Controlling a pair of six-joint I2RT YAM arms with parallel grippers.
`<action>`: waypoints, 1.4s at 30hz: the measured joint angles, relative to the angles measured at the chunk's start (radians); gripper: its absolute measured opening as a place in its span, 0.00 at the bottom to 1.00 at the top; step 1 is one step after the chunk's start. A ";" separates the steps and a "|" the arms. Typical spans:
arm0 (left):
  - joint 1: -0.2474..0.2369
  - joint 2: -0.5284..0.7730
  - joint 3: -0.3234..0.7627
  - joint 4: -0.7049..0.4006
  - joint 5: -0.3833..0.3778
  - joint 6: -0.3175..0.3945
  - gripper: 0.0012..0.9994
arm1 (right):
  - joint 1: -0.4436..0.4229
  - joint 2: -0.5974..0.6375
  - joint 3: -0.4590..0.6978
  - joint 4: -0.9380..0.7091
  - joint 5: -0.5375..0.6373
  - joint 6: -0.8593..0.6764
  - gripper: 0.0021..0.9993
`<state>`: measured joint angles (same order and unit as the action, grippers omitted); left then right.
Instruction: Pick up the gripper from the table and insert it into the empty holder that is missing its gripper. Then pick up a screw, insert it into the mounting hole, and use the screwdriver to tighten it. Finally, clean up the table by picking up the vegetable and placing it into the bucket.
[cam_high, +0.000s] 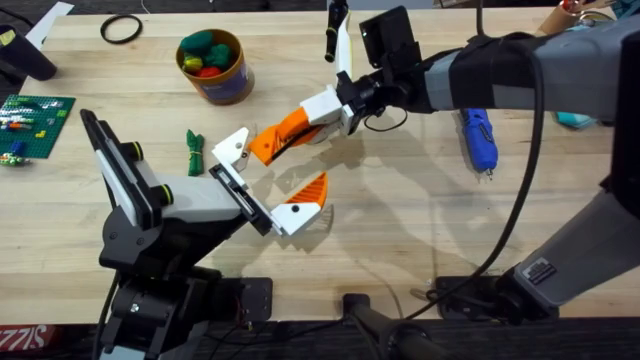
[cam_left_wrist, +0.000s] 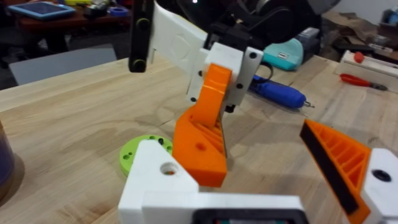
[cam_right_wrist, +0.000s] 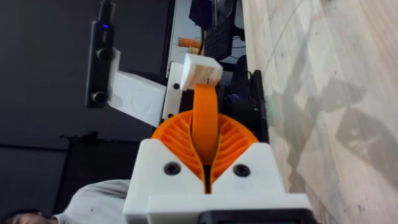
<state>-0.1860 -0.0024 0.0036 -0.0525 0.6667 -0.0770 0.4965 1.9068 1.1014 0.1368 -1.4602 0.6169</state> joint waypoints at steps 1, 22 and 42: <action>0.001 0.002 0.001 0.000 -0.005 0.000 0.98 | 0.000 0.000 0.000 0.000 -0.001 0.004 0.01; 0.002 0.002 0.002 -0.004 -0.002 -0.003 0.98 | -0.001 0.000 -0.001 -0.022 -0.001 0.054 0.01; 0.002 0.002 0.002 -0.004 -0.004 -0.002 0.98 | -0.001 0.000 -0.001 0.027 -0.008 0.115 0.01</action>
<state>-0.1844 0.0000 0.0051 -0.0563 0.6626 -0.0793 0.4953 1.9068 1.1004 0.1639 -1.4677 0.7319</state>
